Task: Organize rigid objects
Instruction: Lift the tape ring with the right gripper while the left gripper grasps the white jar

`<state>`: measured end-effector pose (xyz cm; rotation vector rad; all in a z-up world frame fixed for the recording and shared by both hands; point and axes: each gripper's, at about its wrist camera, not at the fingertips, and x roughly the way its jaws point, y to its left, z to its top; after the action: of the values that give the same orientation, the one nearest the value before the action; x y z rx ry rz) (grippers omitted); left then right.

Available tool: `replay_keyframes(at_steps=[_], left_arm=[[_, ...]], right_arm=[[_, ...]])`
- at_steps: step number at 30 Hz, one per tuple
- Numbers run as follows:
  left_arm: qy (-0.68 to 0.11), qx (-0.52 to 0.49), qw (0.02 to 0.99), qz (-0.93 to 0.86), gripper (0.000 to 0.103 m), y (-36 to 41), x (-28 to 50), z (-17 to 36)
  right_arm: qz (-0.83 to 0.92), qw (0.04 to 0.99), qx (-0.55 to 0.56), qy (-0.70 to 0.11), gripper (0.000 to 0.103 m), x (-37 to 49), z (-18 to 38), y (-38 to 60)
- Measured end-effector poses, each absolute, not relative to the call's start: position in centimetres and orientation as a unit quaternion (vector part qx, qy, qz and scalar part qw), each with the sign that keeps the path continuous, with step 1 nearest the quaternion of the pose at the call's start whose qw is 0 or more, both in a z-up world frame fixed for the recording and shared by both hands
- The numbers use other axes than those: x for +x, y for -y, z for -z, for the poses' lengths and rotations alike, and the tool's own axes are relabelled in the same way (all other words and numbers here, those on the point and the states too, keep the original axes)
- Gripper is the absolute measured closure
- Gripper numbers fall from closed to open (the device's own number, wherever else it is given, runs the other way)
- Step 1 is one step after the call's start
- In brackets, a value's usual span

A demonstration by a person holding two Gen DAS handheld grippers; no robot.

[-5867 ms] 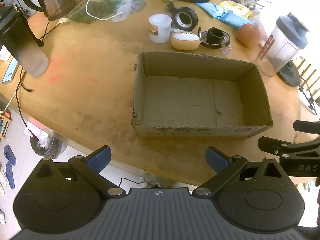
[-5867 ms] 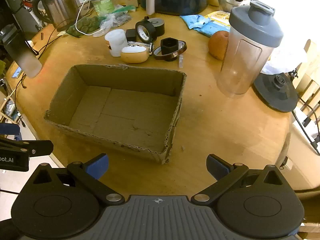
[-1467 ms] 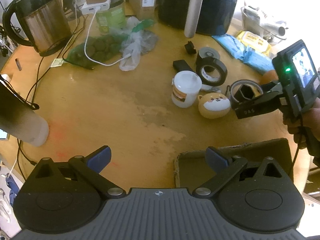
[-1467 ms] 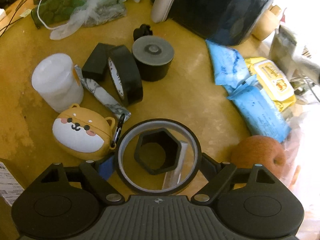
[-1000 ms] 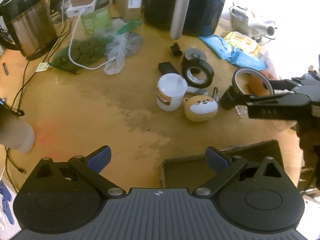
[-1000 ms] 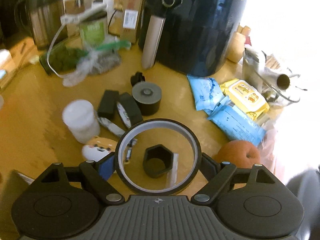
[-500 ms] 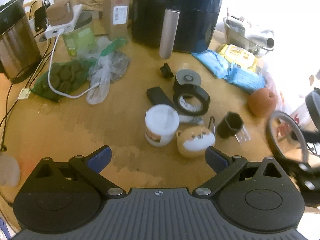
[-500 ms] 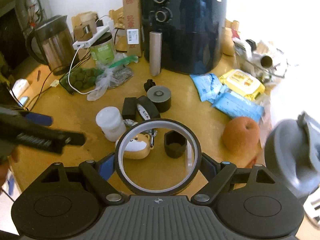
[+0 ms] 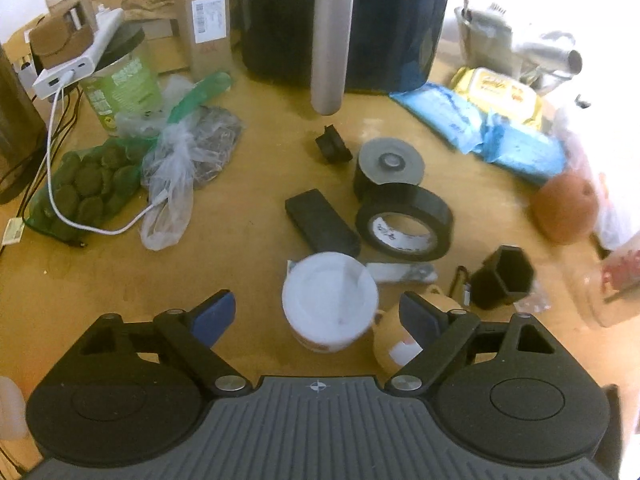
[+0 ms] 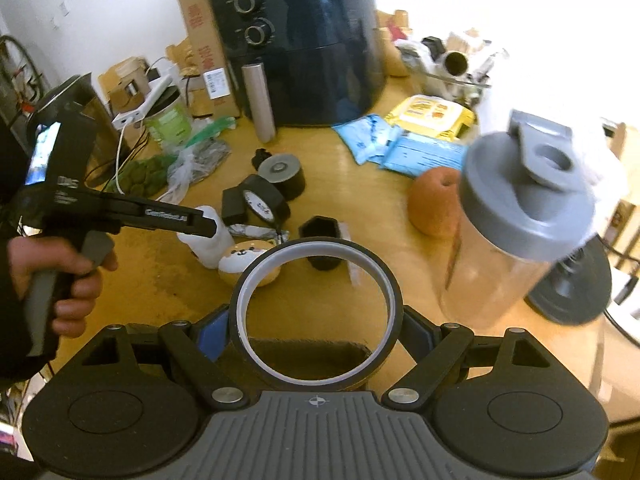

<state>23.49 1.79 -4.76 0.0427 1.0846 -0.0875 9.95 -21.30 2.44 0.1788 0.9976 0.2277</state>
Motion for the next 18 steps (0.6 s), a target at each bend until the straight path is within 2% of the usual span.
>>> replay_keyframes(at_steps=[2, 5, 6, 18], left_arm=[[-0.517, 0.025, 0.854, 0.041, 0.019, -1.7, 24.1, 5.3], [-0.527, 0.015, 0.848, 0.056, 0.048, -1.9, 24.7, 6.0], [-0.528, 0.011, 0.848, 0.054, 0.05, -1.9, 24.8, 6.0], [-0.505, 0.018, 0.861, 0.055, 0.051, -2.2, 21.7, 2.2]], right_arm=[[-0.101, 0.869, 0.09, -0.476, 0.016, 9.5, -2.6, 21.7], [-0.089, 0.87, 0.097, -0.475, 0.016, 8.7, -2.7, 22.3], [-0.086, 0.87, 0.1, -0.475, 0.016, 8.5, -2.7, 22.5], [-0.08, 0.864, 0.125, -0.481, 0.016, 7.5, -2.1, 23.9]])
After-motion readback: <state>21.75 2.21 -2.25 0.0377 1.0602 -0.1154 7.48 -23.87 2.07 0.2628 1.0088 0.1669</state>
